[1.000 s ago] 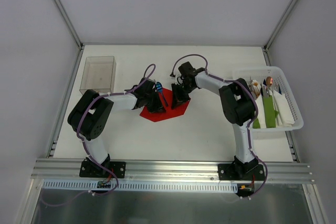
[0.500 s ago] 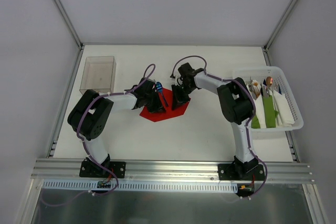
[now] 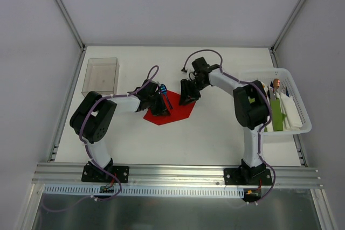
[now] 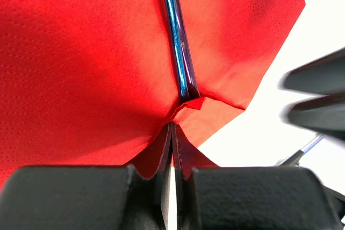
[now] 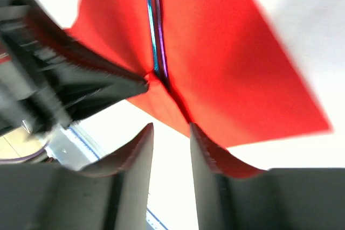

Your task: Place the utensils on the paper napkin and roll it up

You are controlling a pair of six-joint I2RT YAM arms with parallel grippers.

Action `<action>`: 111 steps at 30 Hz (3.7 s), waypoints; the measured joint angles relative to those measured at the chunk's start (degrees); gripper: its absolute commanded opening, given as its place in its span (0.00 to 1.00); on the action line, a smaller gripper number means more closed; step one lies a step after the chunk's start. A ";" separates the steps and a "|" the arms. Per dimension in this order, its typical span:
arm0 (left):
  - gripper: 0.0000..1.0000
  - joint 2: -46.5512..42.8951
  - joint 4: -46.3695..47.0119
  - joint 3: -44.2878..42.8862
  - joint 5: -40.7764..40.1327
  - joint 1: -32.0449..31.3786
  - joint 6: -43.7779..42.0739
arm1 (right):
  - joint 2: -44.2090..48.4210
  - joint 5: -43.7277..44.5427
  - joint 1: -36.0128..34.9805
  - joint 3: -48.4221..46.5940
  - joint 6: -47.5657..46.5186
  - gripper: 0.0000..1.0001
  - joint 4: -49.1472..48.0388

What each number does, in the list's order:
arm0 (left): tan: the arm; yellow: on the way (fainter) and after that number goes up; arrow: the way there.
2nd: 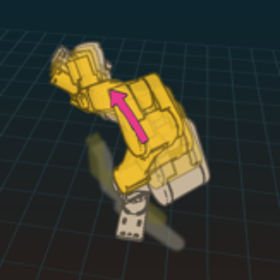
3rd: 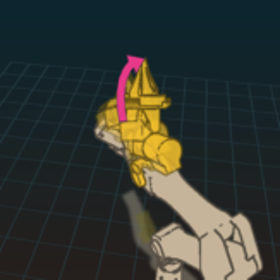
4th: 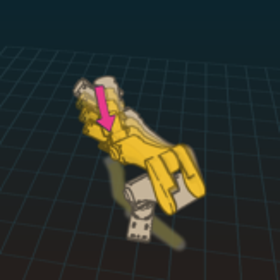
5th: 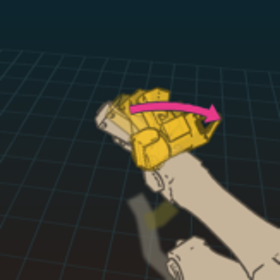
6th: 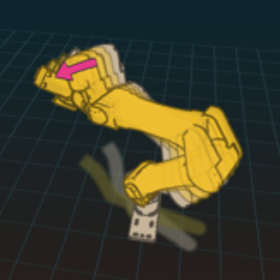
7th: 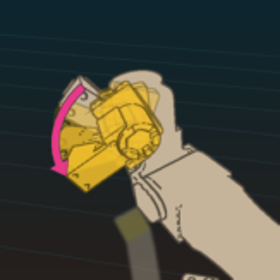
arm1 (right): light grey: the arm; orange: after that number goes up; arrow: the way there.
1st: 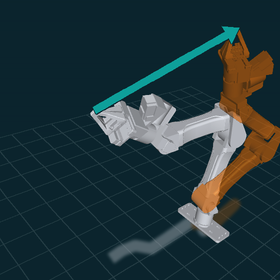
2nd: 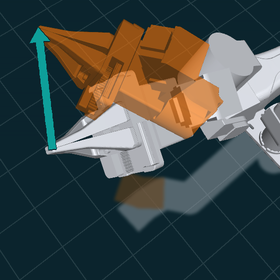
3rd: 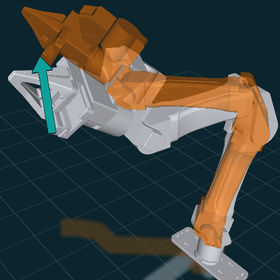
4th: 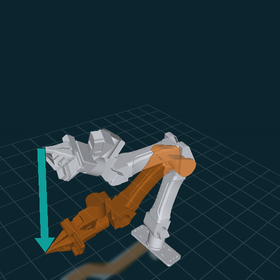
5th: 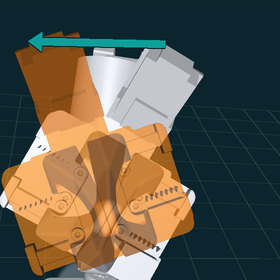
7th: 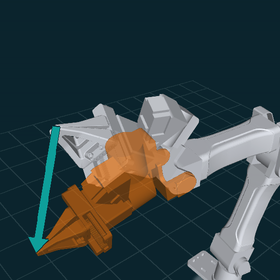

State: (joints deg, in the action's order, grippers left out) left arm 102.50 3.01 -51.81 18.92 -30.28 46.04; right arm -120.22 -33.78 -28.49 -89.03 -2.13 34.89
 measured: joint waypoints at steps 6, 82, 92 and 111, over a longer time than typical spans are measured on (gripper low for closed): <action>0.00 0.37 0.55 0.00 0.61 0.13 0.46 | 7.61 -4.17 9.38 3.65 -1.99 0.62 0.07; 0.00 1.40 1.92 -0.22 2.12 0.76 1.16 | 0.61 -12.00 6.32 13.05 12.09 0.09 -17.42; 0.00 1.42 1.92 -0.22 2.14 0.76 1.16 | 0.83 -9.01 2.93 9.35 12.87 0.01 -13.22; 0.00 1.44 1.92 -0.22 2.14 0.76 1.16 | 2.82 -6.73 5.99 7.34 10.58 0.35 -6.56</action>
State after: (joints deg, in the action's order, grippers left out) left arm 103.94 4.93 -52.03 21.06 -29.52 47.20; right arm -117.40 -40.51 -22.50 -81.69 8.45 28.34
